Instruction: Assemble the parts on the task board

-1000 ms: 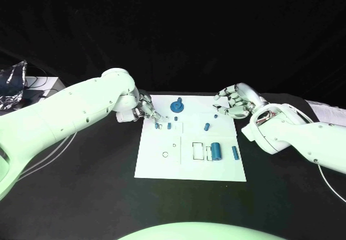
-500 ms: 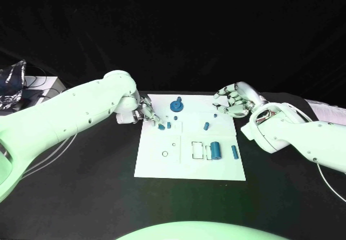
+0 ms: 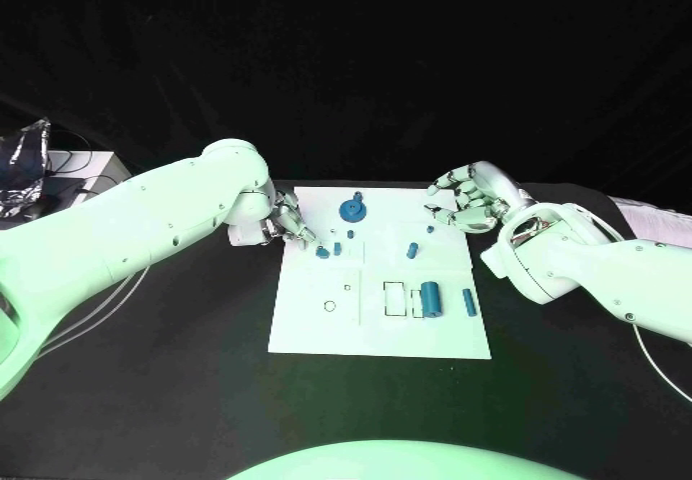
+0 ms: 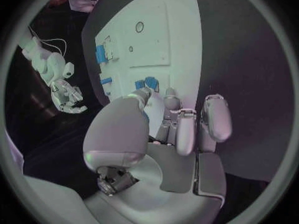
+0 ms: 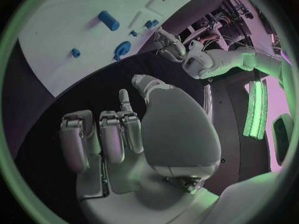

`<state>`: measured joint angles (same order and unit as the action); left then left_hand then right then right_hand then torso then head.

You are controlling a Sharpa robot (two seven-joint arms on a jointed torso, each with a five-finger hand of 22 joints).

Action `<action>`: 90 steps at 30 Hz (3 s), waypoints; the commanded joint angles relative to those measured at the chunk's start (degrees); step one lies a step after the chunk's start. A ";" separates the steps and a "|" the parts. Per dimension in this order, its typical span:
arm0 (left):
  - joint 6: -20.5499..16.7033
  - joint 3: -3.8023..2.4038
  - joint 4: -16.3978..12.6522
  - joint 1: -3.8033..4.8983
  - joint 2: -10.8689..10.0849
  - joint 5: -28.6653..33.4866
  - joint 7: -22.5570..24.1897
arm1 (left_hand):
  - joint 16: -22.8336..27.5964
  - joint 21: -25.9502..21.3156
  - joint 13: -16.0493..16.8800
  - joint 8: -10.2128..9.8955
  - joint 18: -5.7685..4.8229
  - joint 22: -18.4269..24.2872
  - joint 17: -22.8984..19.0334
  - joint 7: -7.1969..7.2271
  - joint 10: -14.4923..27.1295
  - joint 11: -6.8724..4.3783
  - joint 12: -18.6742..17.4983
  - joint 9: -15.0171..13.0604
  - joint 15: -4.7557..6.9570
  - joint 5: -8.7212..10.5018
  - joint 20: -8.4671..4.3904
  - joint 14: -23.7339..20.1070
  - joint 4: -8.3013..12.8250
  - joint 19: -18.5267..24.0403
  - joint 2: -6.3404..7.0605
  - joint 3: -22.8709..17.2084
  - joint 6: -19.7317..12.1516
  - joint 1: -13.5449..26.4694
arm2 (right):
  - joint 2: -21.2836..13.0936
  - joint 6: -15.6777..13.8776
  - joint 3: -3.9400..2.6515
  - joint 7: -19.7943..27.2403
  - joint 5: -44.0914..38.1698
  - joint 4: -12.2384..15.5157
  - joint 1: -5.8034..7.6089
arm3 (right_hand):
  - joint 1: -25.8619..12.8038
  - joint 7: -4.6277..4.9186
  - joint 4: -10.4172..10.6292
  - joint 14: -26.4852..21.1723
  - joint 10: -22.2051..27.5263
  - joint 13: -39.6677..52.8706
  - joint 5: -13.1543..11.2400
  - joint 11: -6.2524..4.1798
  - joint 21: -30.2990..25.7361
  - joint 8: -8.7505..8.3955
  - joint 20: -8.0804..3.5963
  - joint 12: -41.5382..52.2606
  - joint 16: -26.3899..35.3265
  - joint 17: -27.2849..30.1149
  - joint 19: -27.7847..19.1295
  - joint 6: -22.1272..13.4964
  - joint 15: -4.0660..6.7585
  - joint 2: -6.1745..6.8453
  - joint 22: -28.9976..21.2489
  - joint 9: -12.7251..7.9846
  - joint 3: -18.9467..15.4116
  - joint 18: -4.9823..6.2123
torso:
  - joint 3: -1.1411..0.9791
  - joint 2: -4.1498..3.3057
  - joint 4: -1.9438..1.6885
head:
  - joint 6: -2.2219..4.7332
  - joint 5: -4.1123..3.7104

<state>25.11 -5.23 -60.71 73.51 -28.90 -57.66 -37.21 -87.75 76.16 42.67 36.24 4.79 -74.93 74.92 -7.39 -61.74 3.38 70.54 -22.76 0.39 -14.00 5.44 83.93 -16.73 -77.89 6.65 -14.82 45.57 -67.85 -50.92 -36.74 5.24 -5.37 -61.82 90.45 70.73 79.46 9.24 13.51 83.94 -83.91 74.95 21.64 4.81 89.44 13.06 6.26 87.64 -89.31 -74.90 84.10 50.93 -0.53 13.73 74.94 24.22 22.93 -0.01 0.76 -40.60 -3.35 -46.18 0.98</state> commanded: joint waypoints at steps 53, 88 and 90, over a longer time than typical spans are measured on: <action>-31.16 0.13 -14.79 -11.44 -9.03 -30.41 34.00 | 8.50 -16.46 -20.08 -3.39 3.57 14.96 -14.01 -1.60 17.12 1.49 -13.49 3.99 -1.73 1.40 1.62 -11.19 4.99 12.77 9.25 -7.63 -4.18 -16.32 | -0.94 0.49 0.00 0.75 -0.41 0.44 -0.04 | -0.53 0.02 -0.24 5.36 -3.73 12.74 0.26 -0.41 0.03 0.23 -0.29 0.03 0.28 -12.27 5.65 -0.23 0.40 0.01 14.67 0.06 0.43 0.15 | -0.10 0.21 -0.10 | 0.52 -0.41; -28.57 0.03 -14.45 -11.50 -8.95 -31.22 28.01 | 5.94 -12.93 -20.43 -3.84 3.04 11.70 -10.54 -1.34 15.71 1.33 -11.52 5.42 -1.59 1.29 1.43 -8.86 4.31 11.16 6.87 -11.65 -0.81 -18.50 | -1.09 0.60 0.00 0.63 -0.43 0.42 -0.05 | -0.54 0.02 -0.36 5.36 -3.81 12.81 0.25 -0.41 -0.01 0.31 -0.30 0.10 0.28 -12.27 5.63 -0.19 0.41 -0.02 14.63 0.07 0.57 0.16 | -0.04 0.22 -0.24 | 0.18 -0.72; -28.46 0.03 -14.44 -11.50 -8.99 -31.20 27.80 | 5.95 -12.91 -20.74 -3.92 3.07 11.69 -10.71 -1.33 15.29 1.28 -11.78 5.57 -1.55 1.34 1.40 -8.91 4.28 11.28 6.67 -12.37 -0.18 -18.69 | -1.13 0.60 0.00 0.62 -0.44 0.44 -0.05 | -0.54 0.02 -0.36 5.36 -3.81 12.81 0.25 -0.41 -0.01 0.31 -0.30 0.10 0.28 -12.27 5.63 -0.19 0.41 -0.02 14.63 0.07 0.57 0.16 | -0.07 0.22 -0.24 | 0.20 -0.68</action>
<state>-5.03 -5.36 -75.38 62.19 -37.80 -88.34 -7.66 -81.61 63.04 21.99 32.37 8.81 -63.23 64.30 -8.70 -46.22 4.60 58.93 -17.02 -1.20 -12.66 6.86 74.77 -12.43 -66.44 13.99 -26.92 45.12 -86.59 -52.00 -36.65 5.24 -5.30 -61.86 90.79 70.71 79.46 9.25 13.27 83.94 -83.91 74.93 21.64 4.81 89.44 13.06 6.26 87.65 -89.31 -74.91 84.10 50.94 -0.53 13.73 74.95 24.21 23.17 -0.01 0.73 -40.37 -3.60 -45.98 0.26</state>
